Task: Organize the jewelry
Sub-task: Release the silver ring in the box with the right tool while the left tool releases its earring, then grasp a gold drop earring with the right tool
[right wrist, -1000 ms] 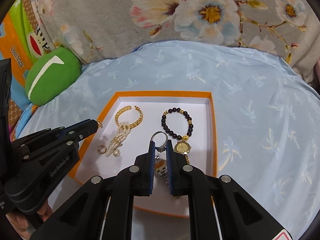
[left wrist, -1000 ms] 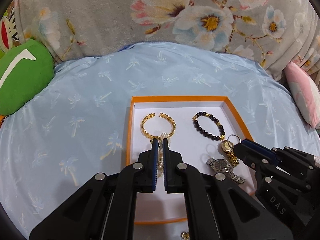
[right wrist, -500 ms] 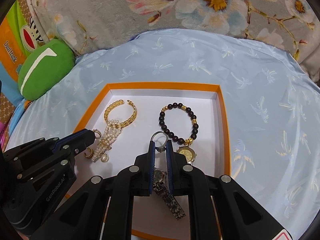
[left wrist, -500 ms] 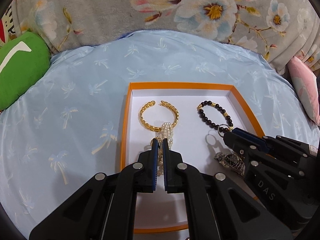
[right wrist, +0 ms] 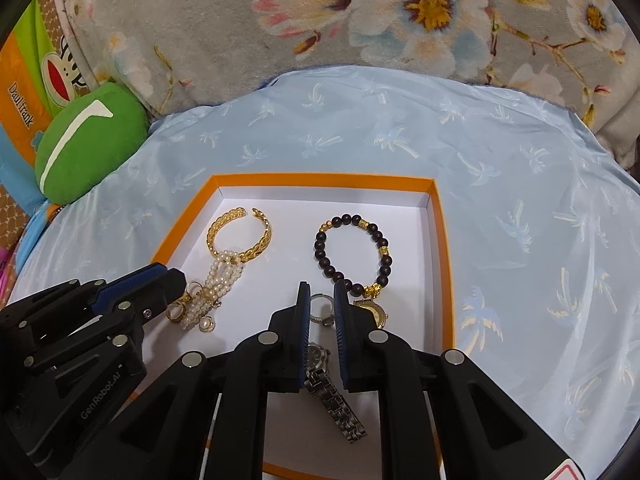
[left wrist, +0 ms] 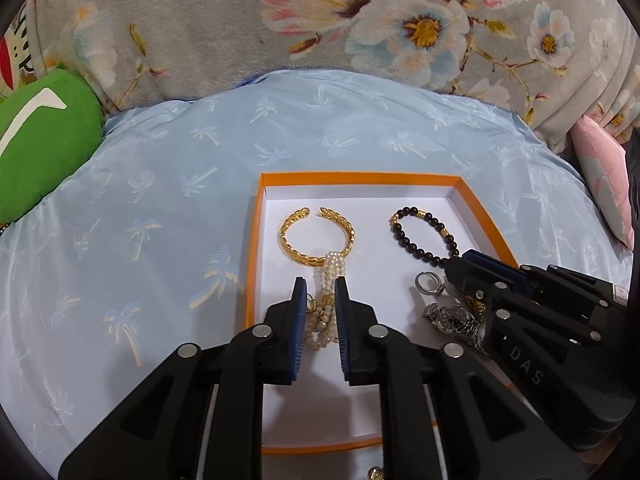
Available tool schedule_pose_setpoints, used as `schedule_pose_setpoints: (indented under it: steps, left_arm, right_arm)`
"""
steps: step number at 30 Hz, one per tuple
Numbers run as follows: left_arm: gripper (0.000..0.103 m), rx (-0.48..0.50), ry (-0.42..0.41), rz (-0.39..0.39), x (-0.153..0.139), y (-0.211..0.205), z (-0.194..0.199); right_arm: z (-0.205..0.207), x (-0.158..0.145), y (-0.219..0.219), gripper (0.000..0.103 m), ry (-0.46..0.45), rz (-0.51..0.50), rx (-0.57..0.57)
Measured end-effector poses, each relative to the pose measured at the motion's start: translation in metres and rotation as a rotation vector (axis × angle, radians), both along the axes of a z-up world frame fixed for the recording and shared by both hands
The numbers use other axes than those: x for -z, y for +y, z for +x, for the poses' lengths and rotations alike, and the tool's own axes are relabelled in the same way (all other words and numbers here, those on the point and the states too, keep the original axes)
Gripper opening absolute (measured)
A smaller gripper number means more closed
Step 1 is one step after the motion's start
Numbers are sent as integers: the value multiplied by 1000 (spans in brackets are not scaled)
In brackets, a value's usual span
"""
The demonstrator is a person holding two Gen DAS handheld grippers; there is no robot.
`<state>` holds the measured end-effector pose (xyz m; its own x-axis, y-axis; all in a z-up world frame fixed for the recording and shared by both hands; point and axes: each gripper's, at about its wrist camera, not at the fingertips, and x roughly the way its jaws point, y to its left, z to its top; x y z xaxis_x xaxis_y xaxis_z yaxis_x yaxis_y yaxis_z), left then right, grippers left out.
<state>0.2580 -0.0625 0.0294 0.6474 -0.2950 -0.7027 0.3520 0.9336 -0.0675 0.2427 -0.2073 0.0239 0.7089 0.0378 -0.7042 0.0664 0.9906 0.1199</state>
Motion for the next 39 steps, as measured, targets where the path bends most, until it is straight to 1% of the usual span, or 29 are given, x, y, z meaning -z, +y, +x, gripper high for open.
schedule_pose_setpoints:
  steps: [5, 10, 13, 17, 19, 20, 21, 24, 29, 30, 34, 39]
  left_arm:
    - [13, -22, -23, -14, -17, 17, -12]
    - [13, -45, -46, -18, -32, 42, -37]
    - [14, -51, -43, -5, -32, 55, -53]
    - [14, -63, -17, -15, -27, 69, -74]
    - [15, -62, -2, -15, -22, 73, -84]
    - [18, -60, 5, -16, -19, 75, -88]
    - [24, -53, 14, -17, -15, 76, -93]
    - [30, -53, 24, 1, -3, 75, -108]
    - [30, -54, 79, -13, 16, 80, -120]
    - [30, -54, 85, -14, 19, 82, -122]
    - [30, -62, 99, -19, 24, 87, -126]
    - [30, -69, 105, -24, 27, 93, -127]
  right_arm:
    - [-18, -13, -2, 12, -27, 7, 6]
    - [-55, -20, 4, 12, -46, 9, -10]
    - [-80, -19, 13, 12, -44, 4, -30]
    - [-104, -12, 29, 12, -27, 9, -58]
    - [-113, -6, 38, 12, -15, 12, -77]
    - [-116, -3, 43, 12, -5, 17, -85]
    - [-118, 0, 47, 12, 4, 20, -91]
    - [-122, 9, 59, 12, 27, 25, -116]
    - [-118, 16, 76, 13, 45, 9, -141]
    - [-116, 17, 79, 14, 50, 8, -147]
    - [-112, 19, 85, 21, 55, 11, -158]
    - [-104, 25, 91, 22, 76, 3, -164]
